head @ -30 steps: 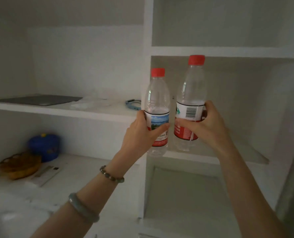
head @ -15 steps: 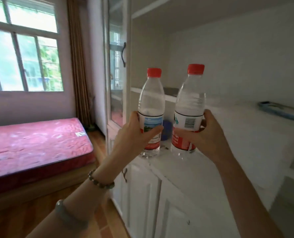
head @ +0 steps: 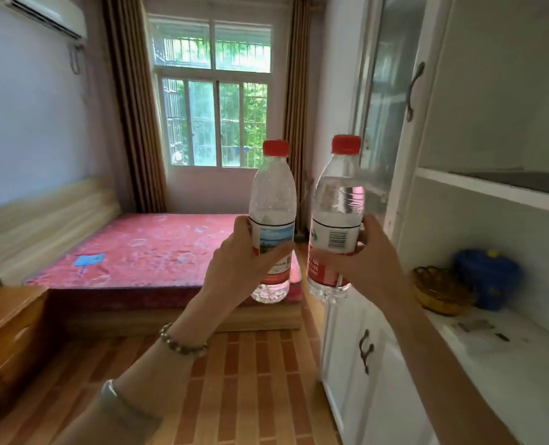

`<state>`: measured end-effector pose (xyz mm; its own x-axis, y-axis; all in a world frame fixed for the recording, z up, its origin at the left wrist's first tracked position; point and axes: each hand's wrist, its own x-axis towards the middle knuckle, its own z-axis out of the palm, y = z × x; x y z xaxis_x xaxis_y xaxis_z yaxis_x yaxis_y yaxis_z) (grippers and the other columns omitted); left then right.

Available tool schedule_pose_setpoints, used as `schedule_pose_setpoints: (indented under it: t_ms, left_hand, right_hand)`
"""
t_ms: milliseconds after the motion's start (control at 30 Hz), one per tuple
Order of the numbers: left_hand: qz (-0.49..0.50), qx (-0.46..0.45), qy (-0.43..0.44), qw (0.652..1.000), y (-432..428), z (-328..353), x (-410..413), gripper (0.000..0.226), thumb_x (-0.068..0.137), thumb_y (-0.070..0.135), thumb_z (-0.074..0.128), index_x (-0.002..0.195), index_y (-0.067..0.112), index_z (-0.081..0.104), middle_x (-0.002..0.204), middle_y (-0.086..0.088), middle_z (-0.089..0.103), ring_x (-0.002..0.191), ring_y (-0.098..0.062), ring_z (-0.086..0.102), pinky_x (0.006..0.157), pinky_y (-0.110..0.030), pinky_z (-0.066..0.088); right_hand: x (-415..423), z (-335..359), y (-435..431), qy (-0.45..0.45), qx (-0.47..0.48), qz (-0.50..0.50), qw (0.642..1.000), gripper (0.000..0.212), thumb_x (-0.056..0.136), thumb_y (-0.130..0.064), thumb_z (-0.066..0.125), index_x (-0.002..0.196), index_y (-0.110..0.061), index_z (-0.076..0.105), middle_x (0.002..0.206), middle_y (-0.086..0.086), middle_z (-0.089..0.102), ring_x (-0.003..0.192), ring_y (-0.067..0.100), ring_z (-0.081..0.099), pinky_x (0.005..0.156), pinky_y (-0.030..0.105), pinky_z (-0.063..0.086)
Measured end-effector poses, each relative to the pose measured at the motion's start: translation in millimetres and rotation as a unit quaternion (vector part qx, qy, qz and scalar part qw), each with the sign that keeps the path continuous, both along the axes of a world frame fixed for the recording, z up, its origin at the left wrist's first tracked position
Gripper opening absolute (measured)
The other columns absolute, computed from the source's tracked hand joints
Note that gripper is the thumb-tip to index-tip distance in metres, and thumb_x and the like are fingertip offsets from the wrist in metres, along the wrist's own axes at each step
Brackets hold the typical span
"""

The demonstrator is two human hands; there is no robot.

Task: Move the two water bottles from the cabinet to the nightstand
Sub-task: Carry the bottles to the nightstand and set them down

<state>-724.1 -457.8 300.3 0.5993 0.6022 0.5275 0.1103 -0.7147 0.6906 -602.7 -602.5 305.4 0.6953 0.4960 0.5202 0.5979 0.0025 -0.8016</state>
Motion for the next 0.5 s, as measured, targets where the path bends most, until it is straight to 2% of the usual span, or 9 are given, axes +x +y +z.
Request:
schedule_pose_setpoints:
  t_ms: [100, 267, 333, 400, 500]
  left_hand:
    - [0.035, -0.002, 0.009, 0.999, 42.0, -1.1, -10.8, 0.061, 0.072, 0.053, 0.067, 0.114, 0.018, 0.039, 0.115, -0.001, 0.061, 0.096, -0.023, 0.062, 0.078, -0.042, 0.054]
    - [0.098, -0.021, 0.012, 0.995, 108.0, -5.4, -30.2, 0.058, 0.072, 0.051, 0.067, 0.113, 0.020, 0.039, 0.109, 0.004, 0.058, 0.097, -0.021, 0.061, 0.079, -0.037, 0.052]
    - [0.125, -0.027, 0.015, 0.992, 133.6, -9.6, -37.9, 0.058, 0.072, 0.050, 0.067, 0.113, 0.021, 0.038, 0.110, 0.005, 0.057, 0.098, -0.020, 0.060, 0.080, -0.035, 0.051]
    - [0.149, -0.037, 0.016, 0.988, 158.6, -14.7, -44.6, 0.058, 0.072, 0.051, 0.067, 0.112, 0.022, 0.037, 0.112, 0.004, 0.058, 0.098, -0.019, 0.061, 0.081, -0.035, 0.052]
    - [0.186, -0.035, 0.021, 0.982, 195.1, -21.1, -52.0, 0.058, 0.072, 0.052, 0.066, 0.113, 0.021, 0.038, 0.108, 0.006, 0.057, 0.092, -0.015, 0.059, 0.076, -0.029, 0.050]
  right_hand:
    - [3.2, -3.1, 54.8, -0.003, -0.001, 0.033, 0.999, 0.064, 0.057, -0.031, 0.086, 0.106, -0.033, 0.045, 0.093, -0.019, 0.060, 0.088, 0.011, 0.064, 0.072, 0.027, 0.054]
    - [0.6, -6.4, 141.3, 0.012, -0.005, 0.098, 0.995, 0.067, 0.057, -0.033, 0.085, 0.109, -0.032, 0.043, 0.096, -0.016, 0.059, 0.081, -0.001, 0.060, 0.061, 0.012, 0.049]
    - [-1.5, -7.6, 173.7, 0.020, -0.009, 0.124, 0.992, 0.067, 0.056, -0.030, 0.087, 0.110, -0.030, 0.046, 0.097, -0.012, 0.062, 0.083, 0.000, 0.062, 0.065, 0.017, 0.053]
    - [-3.8, -10.7, 206.4, 0.020, -0.019, 0.150, 0.988, 0.069, 0.056, -0.029, 0.087, 0.113, -0.027, 0.047, 0.101, -0.006, 0.064, 0.087, 0.009, 0.065, 0.071, 0.024, 0.055]
    - [-7.6, -15.3, 256.6, 0.020, -0.026, 0.188, 0.982, 0.075, 0.058, -0.028, 0.086, 0.120, -0.023, 0.044, 0.105, -0.004, 0.061, 0.092, 0.015, 0.063, 0.079, 0.032, 0.056]
